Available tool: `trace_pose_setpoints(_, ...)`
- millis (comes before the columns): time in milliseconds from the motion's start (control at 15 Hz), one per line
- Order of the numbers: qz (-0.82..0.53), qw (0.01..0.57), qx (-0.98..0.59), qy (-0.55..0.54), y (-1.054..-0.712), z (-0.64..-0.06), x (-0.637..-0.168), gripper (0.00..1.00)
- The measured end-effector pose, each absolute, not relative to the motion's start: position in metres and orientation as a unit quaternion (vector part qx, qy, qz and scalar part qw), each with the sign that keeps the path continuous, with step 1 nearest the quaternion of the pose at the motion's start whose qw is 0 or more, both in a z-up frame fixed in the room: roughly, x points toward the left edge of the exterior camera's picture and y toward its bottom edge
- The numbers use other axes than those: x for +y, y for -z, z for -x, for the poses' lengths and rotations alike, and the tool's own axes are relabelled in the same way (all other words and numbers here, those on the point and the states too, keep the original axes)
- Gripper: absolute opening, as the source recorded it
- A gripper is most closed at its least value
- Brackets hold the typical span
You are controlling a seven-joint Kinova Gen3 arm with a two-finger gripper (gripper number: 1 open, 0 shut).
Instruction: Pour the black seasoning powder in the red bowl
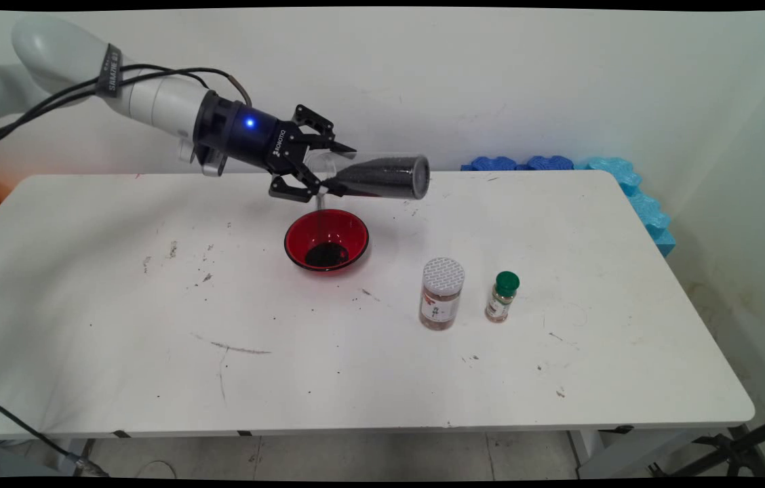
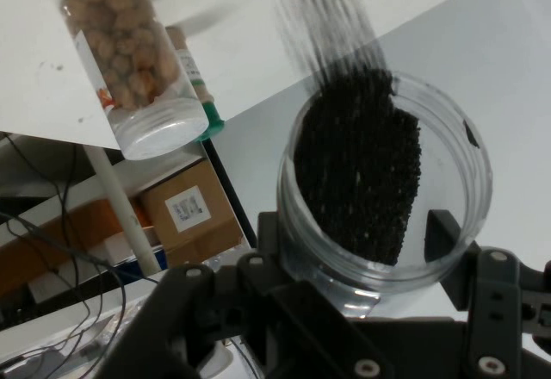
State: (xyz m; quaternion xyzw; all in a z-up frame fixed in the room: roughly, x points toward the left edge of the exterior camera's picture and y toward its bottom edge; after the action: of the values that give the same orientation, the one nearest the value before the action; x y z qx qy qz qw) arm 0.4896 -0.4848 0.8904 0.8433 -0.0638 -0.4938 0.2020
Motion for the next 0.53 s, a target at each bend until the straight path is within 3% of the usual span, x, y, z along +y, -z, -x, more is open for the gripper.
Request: trace_pose_setpoints(533,-0.839,0.205,-0.05,0.501,-0.8853,-0.4929,-0.4847,0.0)
